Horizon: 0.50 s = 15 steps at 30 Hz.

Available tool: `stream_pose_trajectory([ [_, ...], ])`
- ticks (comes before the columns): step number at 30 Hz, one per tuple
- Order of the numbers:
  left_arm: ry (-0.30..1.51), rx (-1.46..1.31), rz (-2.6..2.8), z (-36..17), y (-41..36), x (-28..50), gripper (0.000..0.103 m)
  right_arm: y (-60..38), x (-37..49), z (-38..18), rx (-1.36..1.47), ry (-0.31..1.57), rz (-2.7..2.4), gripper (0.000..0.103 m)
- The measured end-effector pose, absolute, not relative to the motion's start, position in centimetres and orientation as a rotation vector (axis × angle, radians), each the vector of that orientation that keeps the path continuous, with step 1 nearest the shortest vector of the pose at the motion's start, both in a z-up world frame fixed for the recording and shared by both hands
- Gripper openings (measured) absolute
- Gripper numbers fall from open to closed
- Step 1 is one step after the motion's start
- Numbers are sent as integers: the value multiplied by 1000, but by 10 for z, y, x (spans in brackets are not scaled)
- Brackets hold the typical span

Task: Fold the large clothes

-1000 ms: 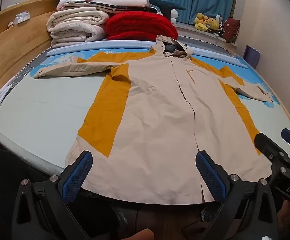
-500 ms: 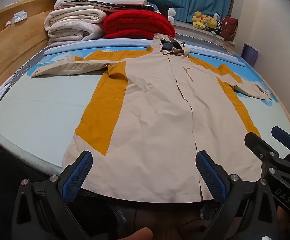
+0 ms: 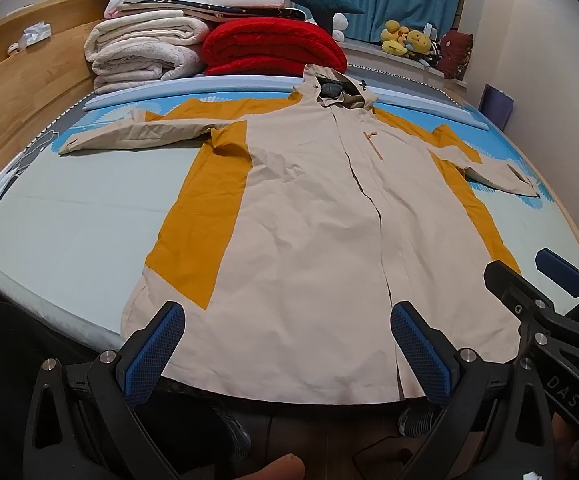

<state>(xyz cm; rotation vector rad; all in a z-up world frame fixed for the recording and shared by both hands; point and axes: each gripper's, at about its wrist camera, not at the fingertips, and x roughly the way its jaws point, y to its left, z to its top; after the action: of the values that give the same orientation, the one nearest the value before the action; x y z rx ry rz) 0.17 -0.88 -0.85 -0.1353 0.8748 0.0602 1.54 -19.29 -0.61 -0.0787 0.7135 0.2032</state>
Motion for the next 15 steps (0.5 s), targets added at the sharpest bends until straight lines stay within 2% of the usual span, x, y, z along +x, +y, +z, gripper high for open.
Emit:
stream_pose_trajectory([
  [15, 875, -134, 62, -12, -17, 2, 102, -192, 15, -9, -70, 716, 206, 75],
])
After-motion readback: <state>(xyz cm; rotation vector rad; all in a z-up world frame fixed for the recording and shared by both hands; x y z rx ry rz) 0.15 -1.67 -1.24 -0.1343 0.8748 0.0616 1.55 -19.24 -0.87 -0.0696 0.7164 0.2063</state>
